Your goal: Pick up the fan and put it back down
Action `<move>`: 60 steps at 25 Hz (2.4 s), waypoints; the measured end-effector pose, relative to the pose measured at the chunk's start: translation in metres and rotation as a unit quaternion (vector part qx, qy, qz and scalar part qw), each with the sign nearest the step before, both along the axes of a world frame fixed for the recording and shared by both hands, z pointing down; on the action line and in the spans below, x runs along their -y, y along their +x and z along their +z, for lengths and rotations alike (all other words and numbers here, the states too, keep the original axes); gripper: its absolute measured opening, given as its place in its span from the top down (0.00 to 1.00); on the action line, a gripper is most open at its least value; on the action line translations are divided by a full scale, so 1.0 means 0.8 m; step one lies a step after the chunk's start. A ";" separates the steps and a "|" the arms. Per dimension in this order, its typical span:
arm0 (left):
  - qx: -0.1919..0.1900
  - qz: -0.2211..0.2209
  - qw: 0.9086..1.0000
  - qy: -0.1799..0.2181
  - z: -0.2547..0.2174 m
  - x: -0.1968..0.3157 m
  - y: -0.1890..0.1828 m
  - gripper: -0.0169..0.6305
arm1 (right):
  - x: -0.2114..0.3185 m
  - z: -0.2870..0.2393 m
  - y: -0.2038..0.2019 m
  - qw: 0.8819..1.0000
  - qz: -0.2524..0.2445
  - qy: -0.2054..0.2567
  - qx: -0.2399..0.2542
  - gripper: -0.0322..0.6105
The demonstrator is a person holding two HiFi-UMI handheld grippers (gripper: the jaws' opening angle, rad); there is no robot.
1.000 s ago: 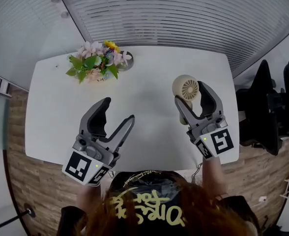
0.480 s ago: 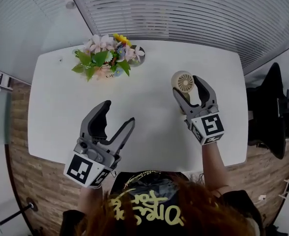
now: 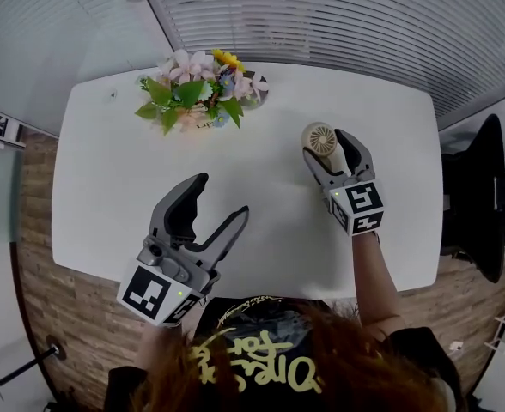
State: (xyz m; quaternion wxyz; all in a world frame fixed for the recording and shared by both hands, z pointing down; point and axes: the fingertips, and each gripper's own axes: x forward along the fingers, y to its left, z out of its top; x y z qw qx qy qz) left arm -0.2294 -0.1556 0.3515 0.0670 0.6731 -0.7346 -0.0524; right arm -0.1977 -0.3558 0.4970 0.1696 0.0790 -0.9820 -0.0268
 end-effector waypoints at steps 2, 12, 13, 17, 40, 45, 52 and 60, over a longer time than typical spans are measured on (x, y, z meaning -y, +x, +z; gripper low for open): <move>-0.001 -0.005 1.000 0.001 0.000 -0.004 -0.004 0.54 | 0.000 0.010 -0.003 1.000 0.000 -0.005 -0.010 0.47; 0.000 -0.017 1.000 -0.004 0.004 -0.014 -0.013 0.54 | 0.003 0.053 -0.014 0.998 0.004 -0.024 -0.059 0.47; 0.000 -0.019 1.000 -0.004 0.003 -0.017 -0.015 0.54 | 0.003 0.057 -0.016 0.998 0.004 -0.025 -0.063 0.47; 0.002 -0.025 1.000 -0.006 0.004 -0.025 -0.018 0.54 | 0.004 0.064 -0.019 0.997 0.007 -0.027 -0.073 0.47; 0.018 -0.027 0.999 0.001 -0.017 -0.034 0.006 0.54 | -0.008 0.027 -0.011 0.999 0.014 -0.003 -0.049 0.47; 0.031 -0.021 0.999 0.009 -0.029 -0.027 0.021 0.54 | -0.017 -0.022 0.006 1.000 0.011 0.004 -0.004 0.47; 0.046 -0.009 0.999 0.025 -0.049 -0.013 0.054 0.54 | -0.039 -0.102 0.047 0.998 -0.009 0.009 0.068 0.47; 0.063 0.007 0.997 0.044 -0.069 0.004 0.098 0.54 | -0.072 -0.187 0.105 0.988 -0.046 0.009 0.149 0.47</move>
